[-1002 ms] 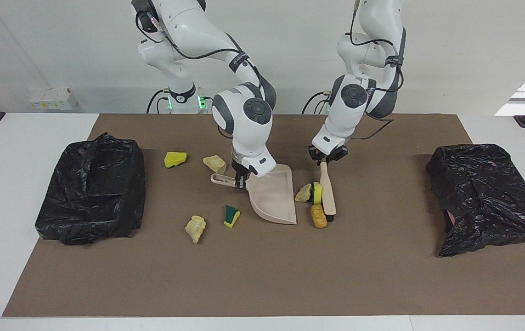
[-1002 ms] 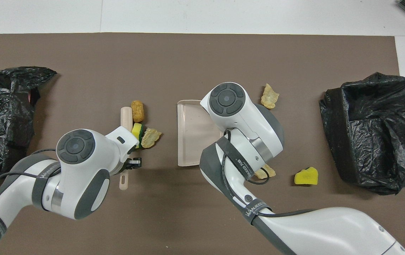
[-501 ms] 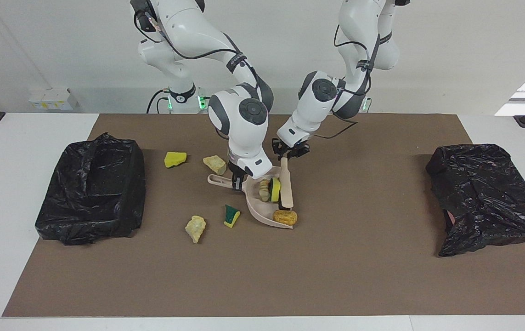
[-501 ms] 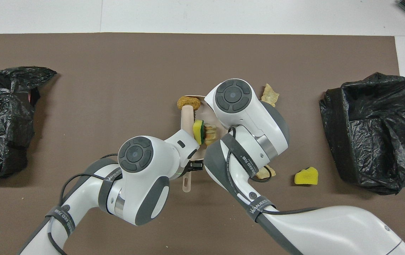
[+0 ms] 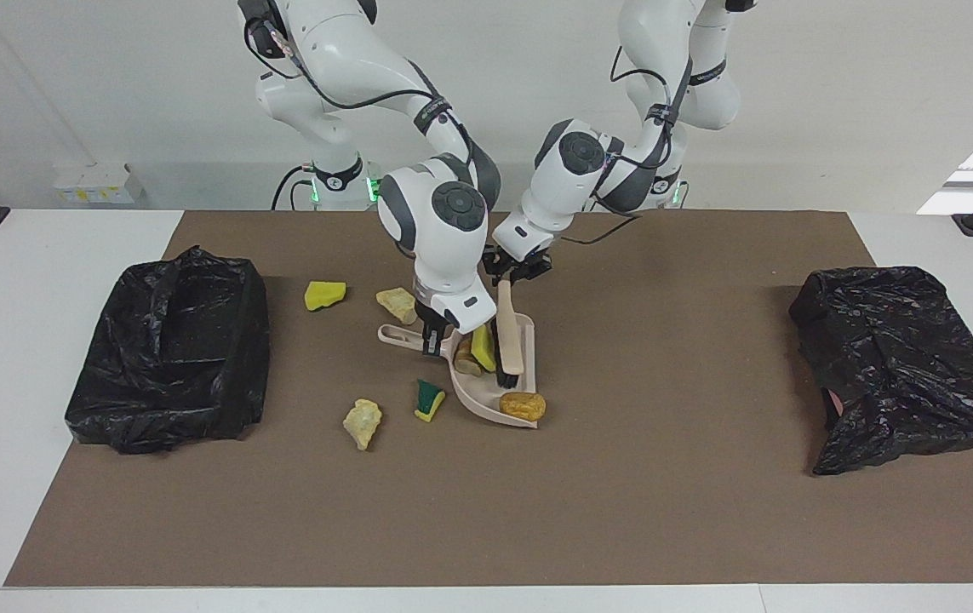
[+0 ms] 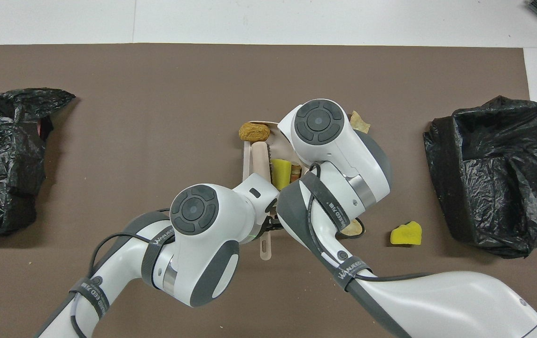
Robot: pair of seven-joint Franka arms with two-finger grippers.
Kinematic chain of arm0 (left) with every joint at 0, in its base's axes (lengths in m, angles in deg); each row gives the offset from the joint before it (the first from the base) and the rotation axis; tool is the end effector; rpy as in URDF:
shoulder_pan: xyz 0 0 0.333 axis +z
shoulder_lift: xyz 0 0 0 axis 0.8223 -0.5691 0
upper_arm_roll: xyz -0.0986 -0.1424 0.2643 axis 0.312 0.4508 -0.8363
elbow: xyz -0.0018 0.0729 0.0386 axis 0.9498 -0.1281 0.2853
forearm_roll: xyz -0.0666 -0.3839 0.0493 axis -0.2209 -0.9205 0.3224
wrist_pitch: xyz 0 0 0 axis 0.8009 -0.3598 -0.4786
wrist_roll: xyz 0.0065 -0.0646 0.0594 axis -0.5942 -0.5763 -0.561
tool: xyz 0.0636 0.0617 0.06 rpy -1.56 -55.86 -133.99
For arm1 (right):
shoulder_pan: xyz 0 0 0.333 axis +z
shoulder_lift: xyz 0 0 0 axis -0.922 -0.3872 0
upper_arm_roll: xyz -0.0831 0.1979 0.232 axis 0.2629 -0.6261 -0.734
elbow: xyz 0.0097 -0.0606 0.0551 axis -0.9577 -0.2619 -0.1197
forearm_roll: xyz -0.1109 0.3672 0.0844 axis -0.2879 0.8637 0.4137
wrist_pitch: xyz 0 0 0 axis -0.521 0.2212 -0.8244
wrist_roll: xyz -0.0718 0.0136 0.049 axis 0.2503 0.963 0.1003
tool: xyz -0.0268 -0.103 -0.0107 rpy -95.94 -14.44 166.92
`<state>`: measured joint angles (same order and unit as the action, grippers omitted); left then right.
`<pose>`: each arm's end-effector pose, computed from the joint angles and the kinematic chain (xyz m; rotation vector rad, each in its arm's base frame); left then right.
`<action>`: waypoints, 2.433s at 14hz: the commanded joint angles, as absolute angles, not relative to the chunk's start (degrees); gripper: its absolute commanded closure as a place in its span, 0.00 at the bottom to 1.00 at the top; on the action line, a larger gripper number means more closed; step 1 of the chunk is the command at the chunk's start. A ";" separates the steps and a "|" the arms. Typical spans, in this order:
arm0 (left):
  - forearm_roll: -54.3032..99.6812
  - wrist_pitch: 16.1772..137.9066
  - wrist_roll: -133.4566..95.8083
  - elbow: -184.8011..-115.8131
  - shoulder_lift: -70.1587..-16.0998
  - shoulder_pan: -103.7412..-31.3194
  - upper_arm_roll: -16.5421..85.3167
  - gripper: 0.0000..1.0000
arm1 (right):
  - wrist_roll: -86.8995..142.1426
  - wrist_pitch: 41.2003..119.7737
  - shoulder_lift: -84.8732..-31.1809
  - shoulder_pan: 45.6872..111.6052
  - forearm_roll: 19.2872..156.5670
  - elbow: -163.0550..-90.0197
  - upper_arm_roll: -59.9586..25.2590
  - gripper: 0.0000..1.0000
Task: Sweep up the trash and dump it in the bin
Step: 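Sweep the scraps into the dustpan with the left gripper's brush, then carry the loaded dustpan with the right gripper to the nearby black bag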
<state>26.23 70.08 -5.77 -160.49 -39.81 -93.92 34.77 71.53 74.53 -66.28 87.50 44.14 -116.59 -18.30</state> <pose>0.4228 -0.3912 0.3821 2.8385 0.0042 -0.1417 0.5912 0.2910 0.3766 2.2101 2.0361 -0.1866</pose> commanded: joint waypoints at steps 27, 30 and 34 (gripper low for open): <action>37.37 73.05 21.11 -185.08 -22.87 -105.79 34.96 0.00 | 125.62 72.14 -49.01 42.72 46.64 -123.16 -18.15 1.00; 37.45 67.88 16.91 -181.13 -22.96 -99.02 34.96 0.00 | 125.71 72.93 -48.84 38.85 40.84 -123.16 -18.15 1.00; 38.06 62.06 4.61 -174.80 -24.98 -85.05 34.88 0.00 | 124.92 74.86 -47.61 37.95 30.21 -125.43 -18.23 1.00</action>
